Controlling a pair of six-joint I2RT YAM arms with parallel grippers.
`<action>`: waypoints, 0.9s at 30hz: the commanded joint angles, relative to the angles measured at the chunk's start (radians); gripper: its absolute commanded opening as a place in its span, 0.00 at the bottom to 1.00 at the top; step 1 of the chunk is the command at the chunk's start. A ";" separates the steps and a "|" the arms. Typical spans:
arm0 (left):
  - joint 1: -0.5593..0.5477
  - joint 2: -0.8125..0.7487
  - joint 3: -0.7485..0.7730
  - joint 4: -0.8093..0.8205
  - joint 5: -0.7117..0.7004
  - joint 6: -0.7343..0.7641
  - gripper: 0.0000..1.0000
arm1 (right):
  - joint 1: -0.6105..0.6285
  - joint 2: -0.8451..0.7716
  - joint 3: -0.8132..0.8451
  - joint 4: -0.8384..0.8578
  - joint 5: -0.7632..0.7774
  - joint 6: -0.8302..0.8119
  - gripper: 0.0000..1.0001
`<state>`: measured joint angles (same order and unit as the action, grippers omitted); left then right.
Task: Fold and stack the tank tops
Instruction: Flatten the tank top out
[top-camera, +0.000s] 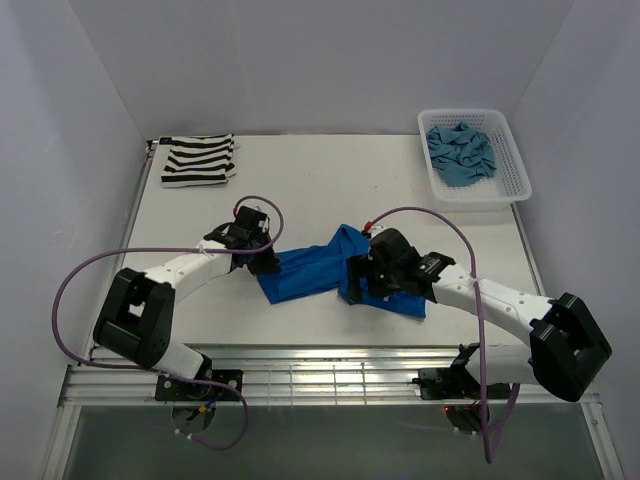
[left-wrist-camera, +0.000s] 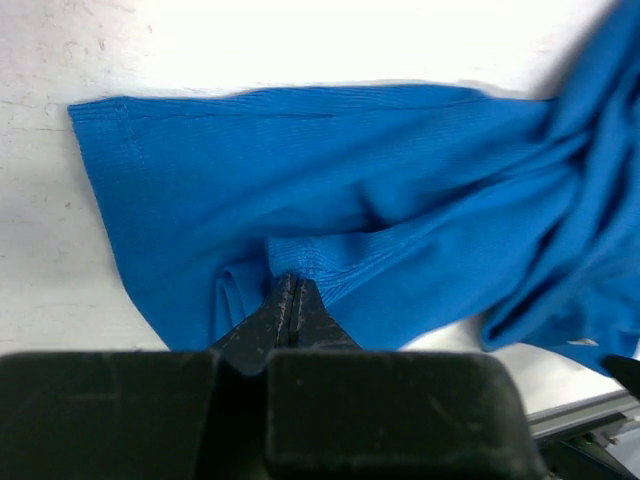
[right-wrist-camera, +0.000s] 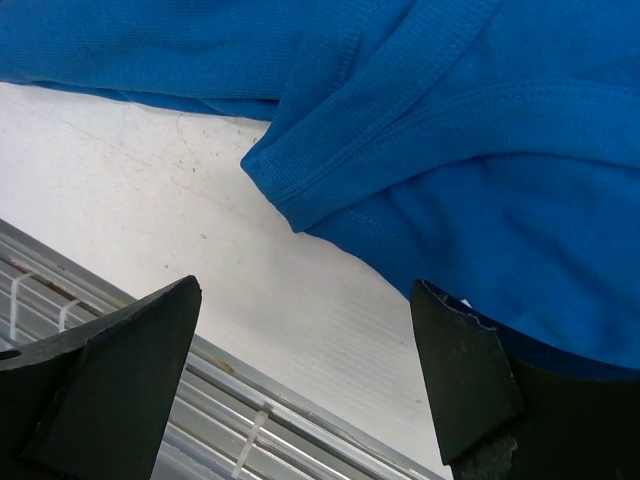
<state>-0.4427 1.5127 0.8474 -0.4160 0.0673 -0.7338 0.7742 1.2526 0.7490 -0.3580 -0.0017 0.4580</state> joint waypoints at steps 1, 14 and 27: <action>-0.008 -0.121 -0.050 0.092 -0.008 -0.033 0.00 | 0.068 0.057 0.059 0.028 0.092 0.024 0.91; -0.013 -0.197 -0.107 0.111 0.000 -0.047 0.00 | 0.192 0.244 0.142 0.076 0.318 0.140 1.00; -0.013 -0.250 -0.107 0.091 -0.023 -0.070 0.00 | 0.211 0.332 0.178 0.034 0.407 0.183 0.32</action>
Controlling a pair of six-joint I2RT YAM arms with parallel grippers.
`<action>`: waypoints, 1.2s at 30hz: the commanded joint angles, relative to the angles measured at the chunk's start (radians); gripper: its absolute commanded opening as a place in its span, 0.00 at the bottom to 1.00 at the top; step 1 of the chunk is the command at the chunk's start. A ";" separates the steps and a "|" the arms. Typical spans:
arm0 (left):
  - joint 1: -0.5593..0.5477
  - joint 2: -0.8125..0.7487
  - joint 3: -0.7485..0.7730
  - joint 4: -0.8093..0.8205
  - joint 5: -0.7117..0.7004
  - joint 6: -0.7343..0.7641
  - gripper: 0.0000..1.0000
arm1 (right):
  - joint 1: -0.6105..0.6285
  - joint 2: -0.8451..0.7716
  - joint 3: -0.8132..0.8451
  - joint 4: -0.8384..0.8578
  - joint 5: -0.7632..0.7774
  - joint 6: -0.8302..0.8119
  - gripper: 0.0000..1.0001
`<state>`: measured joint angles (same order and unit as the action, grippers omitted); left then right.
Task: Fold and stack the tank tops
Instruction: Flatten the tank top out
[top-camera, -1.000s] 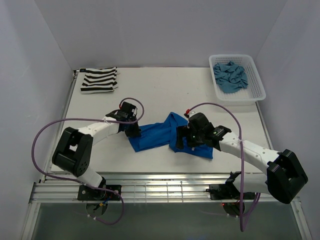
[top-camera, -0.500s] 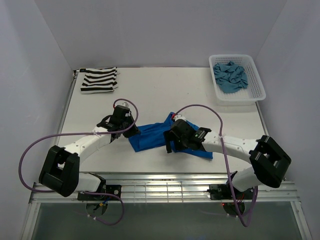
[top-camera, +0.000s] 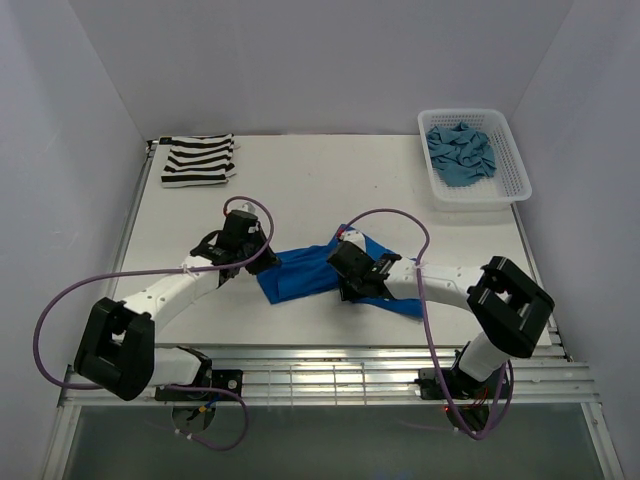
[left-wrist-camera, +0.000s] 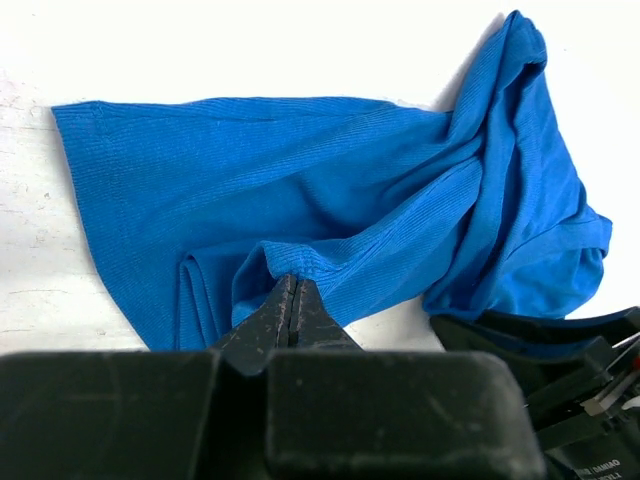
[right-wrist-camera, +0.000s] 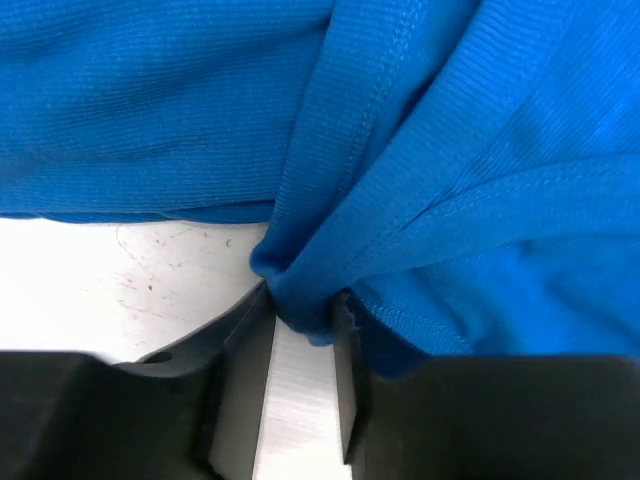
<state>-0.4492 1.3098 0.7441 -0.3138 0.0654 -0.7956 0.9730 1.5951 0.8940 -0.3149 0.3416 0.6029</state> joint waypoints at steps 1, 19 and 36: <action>-0.006 -0.050 -0.003 -0.013 -0.024 -0.008 0.00 | 0.013 -0.029 0.028 -0.015 0.076 0.043 0.24; -0.003 -0.188 0.400 -0.212 -0.518 0.015 0.00 | -0.309 -0.692 0.222 -0.303 -0.115 -0.322 0.08; -0.005 -0.598 0.646 -0.323 -0.658 0.064 0.00 | -0.310 -0.917 0.623 -0.466 -0.127 -0.338 0.08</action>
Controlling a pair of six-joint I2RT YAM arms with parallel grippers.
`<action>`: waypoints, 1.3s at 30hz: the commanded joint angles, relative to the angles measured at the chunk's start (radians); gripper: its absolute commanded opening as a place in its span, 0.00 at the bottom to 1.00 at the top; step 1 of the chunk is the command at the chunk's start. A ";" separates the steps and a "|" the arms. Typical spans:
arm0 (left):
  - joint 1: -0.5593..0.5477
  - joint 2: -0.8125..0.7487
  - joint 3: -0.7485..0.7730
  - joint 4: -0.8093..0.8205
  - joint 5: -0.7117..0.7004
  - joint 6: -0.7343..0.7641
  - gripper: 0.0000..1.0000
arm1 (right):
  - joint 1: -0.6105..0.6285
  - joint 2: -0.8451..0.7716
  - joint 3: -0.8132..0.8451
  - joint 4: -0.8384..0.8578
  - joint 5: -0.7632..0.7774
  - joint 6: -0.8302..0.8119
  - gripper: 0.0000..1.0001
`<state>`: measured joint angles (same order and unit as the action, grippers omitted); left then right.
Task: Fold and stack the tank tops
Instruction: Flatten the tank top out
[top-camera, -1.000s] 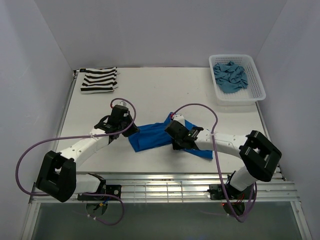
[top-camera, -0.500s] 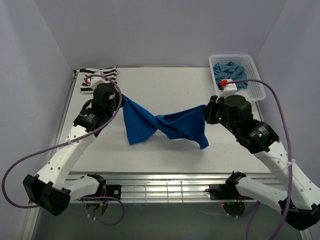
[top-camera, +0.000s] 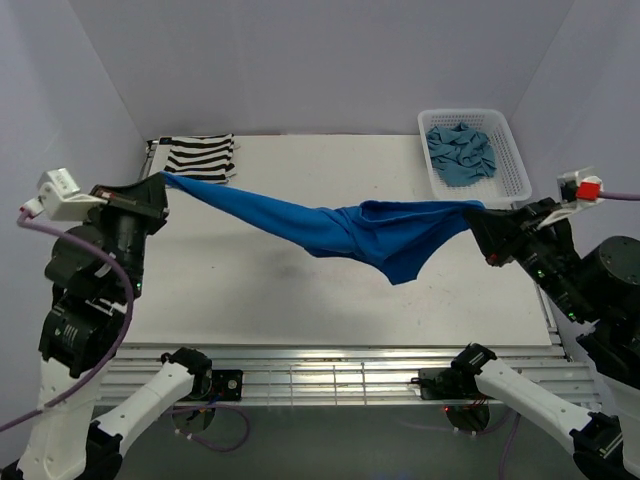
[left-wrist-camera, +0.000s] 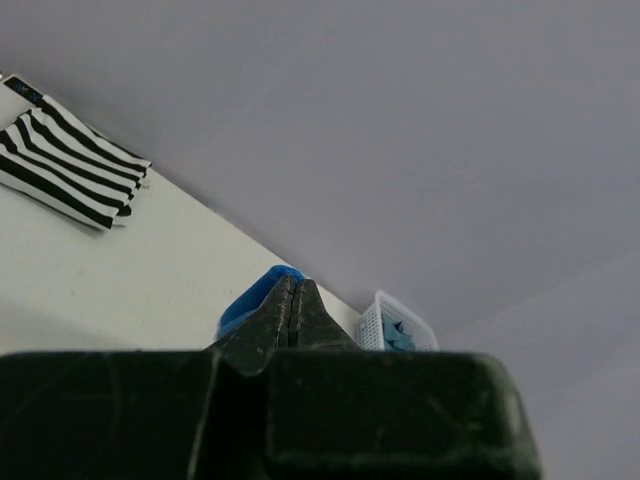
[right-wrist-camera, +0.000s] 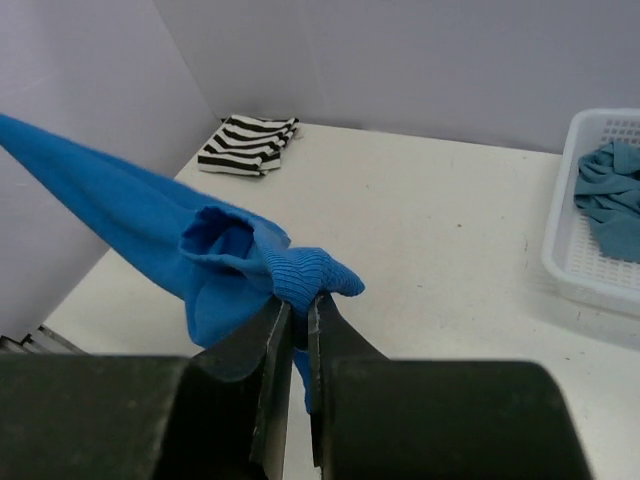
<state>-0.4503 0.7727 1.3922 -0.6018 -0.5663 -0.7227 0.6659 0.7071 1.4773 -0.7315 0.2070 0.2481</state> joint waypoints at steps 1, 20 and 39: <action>-0.002 -0.072 -0.010 -0.035 -0.020 -0.012 0.00 | -0.003 -0.031 0.032 -0.066 0.044 0.026 0.08; 0.122 0.841 -0.266 0.108 0.137 -0.064 0.00 | -0.428 0.779 -0.273 0.155 -0.196 -0.073 0.25; 0.130 0.818 -0.318 0.178 0.241 -0.009 0.00 | -0.370 0.192 -0.876 0.115 -0.451 0.240 0.90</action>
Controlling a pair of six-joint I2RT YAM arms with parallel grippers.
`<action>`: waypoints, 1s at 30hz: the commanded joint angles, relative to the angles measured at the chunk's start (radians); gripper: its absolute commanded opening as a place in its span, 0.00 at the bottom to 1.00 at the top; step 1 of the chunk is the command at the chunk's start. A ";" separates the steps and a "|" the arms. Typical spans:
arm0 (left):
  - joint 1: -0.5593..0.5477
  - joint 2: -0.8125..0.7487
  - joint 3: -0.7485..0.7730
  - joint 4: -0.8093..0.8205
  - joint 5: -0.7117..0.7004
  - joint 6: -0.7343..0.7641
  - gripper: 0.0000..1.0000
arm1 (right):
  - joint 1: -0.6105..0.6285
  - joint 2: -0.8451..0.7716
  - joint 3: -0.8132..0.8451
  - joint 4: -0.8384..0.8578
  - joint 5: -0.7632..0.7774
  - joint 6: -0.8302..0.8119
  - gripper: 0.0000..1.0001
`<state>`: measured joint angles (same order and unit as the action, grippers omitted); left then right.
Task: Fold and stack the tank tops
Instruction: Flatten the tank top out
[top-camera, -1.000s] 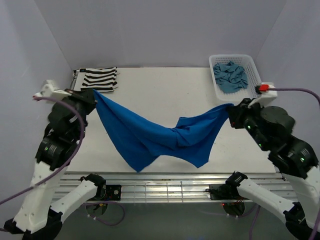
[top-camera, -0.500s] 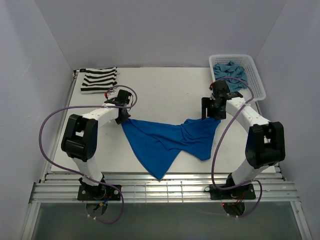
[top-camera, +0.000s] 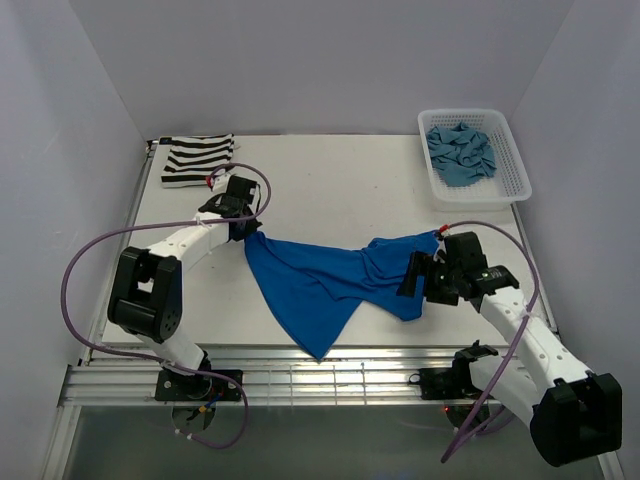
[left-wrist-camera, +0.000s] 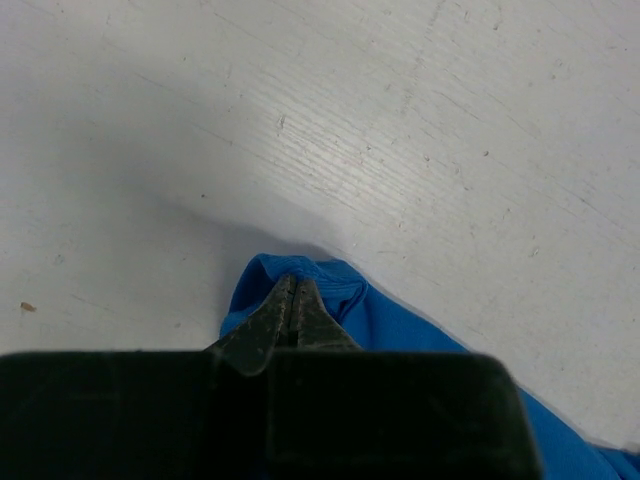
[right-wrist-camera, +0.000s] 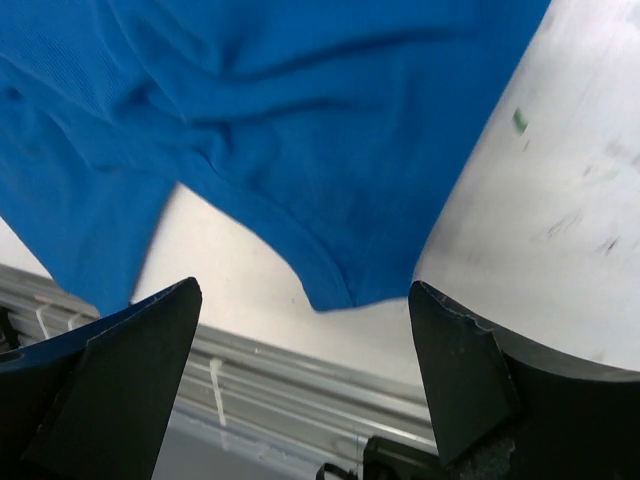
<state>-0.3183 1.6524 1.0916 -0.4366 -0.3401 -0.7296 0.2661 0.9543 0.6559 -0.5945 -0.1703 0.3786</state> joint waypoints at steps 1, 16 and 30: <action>-0.002 -0.069 -0.030 0.016 0.019 -0.004 0.00 | 0.042 -0.061 -0.065 -0.030 -0.054 0.140 0.90; -0.002 -0.094 -0.067 0.029 0.038 -0.022 0.00 | 0.105 0.098 -0.159 0.025 0.058 0.246 0.91; -0.002 -0.144 -0.024 -0.034 0.026 -0.042 0.00 | 0.105 0.062 -0.050 0.105 0.123 0.243 0.08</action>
<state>-0.3183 1.6131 1.0252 -0.4393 -0.3027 -0.7555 0.3672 1.0992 0.5072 -0.5201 -0.0669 0.6430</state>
